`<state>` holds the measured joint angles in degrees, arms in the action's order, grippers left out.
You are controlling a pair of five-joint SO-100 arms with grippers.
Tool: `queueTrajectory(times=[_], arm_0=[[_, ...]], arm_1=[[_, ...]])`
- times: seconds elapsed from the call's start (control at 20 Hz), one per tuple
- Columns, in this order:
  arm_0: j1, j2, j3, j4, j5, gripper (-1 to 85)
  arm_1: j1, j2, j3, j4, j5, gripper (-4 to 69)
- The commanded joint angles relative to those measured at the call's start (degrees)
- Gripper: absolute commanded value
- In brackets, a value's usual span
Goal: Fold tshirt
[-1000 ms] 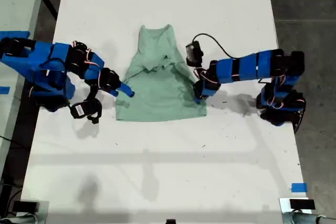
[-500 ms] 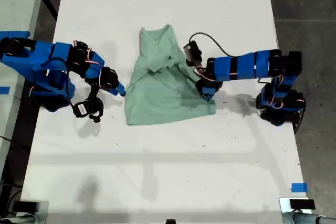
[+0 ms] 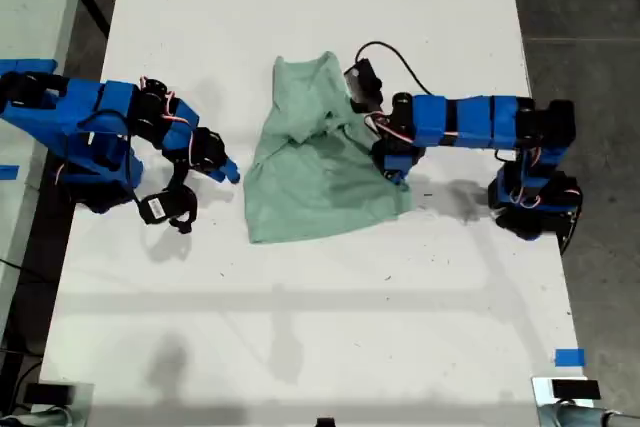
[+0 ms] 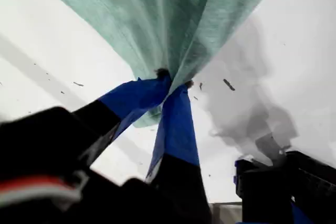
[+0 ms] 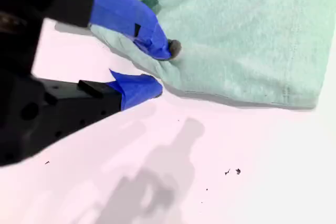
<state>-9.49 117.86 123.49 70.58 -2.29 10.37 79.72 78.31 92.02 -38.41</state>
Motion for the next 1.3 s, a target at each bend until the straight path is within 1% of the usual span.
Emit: queueTrajectory(times=[0.0,0.05,0.15,0.3,0.35,0.4,0.45,0.5,0.55,0.65,0.8,0.85,0.9,1.05,1.25], arm_0=[[0.4,2.4,-0.5,0.0,-0.1,8.6],[0.5,2.6,-0.5,0.0,-0.2,8.5],[0.7,3.1,-0.6,0.2,-0.3,8.4],[0.8,3.3,-0.7,0.3,-0.3,8.2],[0.8,3.3,-0.7,0.3,-0.3,8.1],[0.8,3.3,-0.8,0.2,-0.4,7.9],[0.8,3.3,-1.0,0.1,-0.4,8.1],[0.9,3.3,-1.1,0.1,-0.4,9.1],[1.0,3.3,-1.1,0.1,-0.4,11.0],[1.0,3.3,-1.4,-0.1,-0.4,15.2],[0.8,3.3,-1.8,-0.3,-0.4,23.9],[0.8,3.3,-2.0,-0.3,-0.4,24.9],[0.9,3.3,-2.3,-0.3,-0.4,25.0],[1.5,3.3,-2.5,-0.1,-0.4,26.2],[1.4,1.5,-2.5,-0.2,-0.3,26.7]], arm_1=[[-1.9,-3.3,-13.8,1.3,3.0,-1.2],[-2.2,-5.4,-16.6,0.4,4.5,-1.2],[-2.7,-9.2,-18.7,-3.6,7.6,-1.2],[-3.4,-15.6,-20.0,-12.4,12.2,-1.2],[-3.6,-18.4,-21.3,-14.7,13.2,-1.3],[-3.9,-21.4,-23.1,-15.5,14.6,0.0],[-4.2,-23.6,-25.8,-15.3,14.4,15.3],[-4.6,-24.2,-26.8,-14.8,14.2,34.1],[-4.7,-23.6,-27.2,-13.9,13.0,41.1],[-4.8,-19.9,-27.5,-10.4,11.4,37.5],[-3.5,-11.3,-27.7,-1.4,10.4,33.1],[-2.7,-8.1,-27.6,1.7,9.8,32.5],[-2.0,-4.2,-26.0,2.8,8.2,31.9],[0.4,8.7,-17.1,3.2,4.7,30.2],[4.2,20.2,-2.9,3.0,4.2,28.9]])
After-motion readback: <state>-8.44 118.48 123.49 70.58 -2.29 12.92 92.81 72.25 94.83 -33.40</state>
